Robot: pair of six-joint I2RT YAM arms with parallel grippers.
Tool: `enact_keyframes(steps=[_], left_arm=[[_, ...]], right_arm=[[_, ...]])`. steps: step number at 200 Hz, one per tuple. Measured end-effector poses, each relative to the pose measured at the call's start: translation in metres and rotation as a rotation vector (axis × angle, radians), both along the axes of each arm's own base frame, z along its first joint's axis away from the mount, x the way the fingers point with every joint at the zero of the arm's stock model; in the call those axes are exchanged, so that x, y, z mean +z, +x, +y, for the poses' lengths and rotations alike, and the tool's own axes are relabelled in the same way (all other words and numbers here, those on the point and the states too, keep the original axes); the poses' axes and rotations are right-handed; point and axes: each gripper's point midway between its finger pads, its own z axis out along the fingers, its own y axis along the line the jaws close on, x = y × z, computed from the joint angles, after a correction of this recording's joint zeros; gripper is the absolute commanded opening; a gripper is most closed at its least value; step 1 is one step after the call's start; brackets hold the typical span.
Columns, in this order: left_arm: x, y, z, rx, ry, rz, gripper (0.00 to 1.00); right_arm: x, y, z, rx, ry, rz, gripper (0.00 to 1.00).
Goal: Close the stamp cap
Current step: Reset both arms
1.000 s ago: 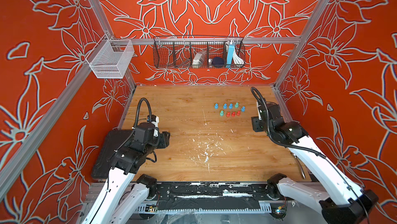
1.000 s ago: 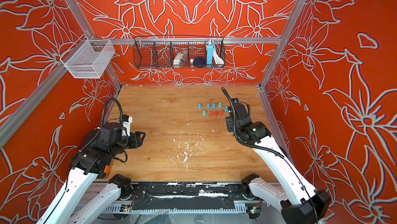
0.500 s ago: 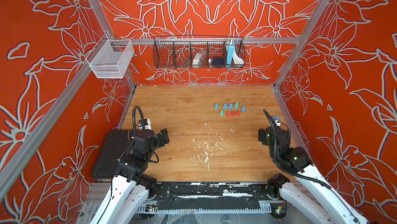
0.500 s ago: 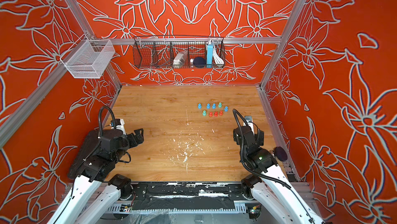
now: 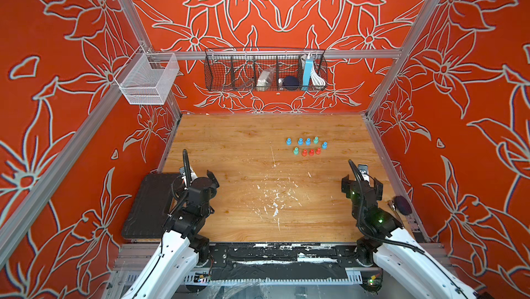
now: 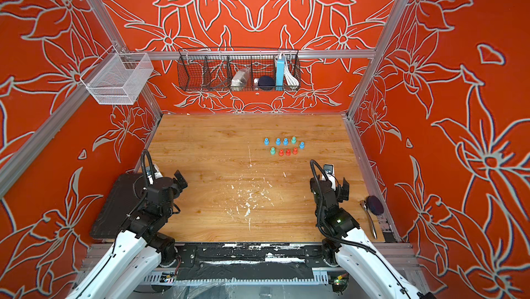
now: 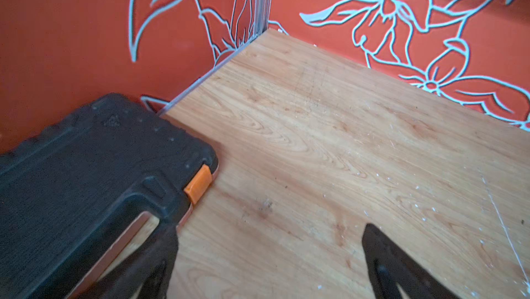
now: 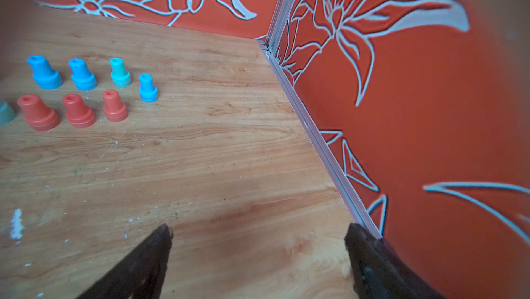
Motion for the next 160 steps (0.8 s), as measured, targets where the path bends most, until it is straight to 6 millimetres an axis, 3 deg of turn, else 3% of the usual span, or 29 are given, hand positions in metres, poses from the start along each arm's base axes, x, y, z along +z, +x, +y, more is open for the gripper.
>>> enact_keyframes(steps=[20,58,76,90,109,136,160], left_arm=[[-0.011,0.007,-0.002,-0.023,0.037,-0.005,1.00],[-0.027,0.024,-0.008,-0.079,0.126,0.010,1.00],[-0.044,0.032,-0.008,-0.096,0.155,0.053,1.00],[-0.057,0.034,-0.004,-0.107,0.159,0.090,1.00],[-0.059,0.037,0.008,-0.084,0.134,0.080,1.00],[-0.060,0.050,0.021,-0.070,0.090,0.064,1.00],[-0.068,0.067,0.024,-0.087,0.052,0.093,1.00]], right_arm=[[-0.018,-0.002,-0.001,0.012,-0.026,0.017,0.97],[-0.005,0.010,0.002,0.009,-0.020,-0.072,0.97],[-0.014,0.019,-0.001,-0.010,-0.044,-0.034,0.97],[-0.021,0.030,-0.001,-0.020,-0.069,0.018,0.97],[-0.028,0.052,0.005,-0.012,-0.101,0.074,0.97],[-0.026,0.080,0.014,0.006,-0.108,0.079,0.97],[-0.023,0.094,0.007,-0.003,-0.088,0.063,0.97]])
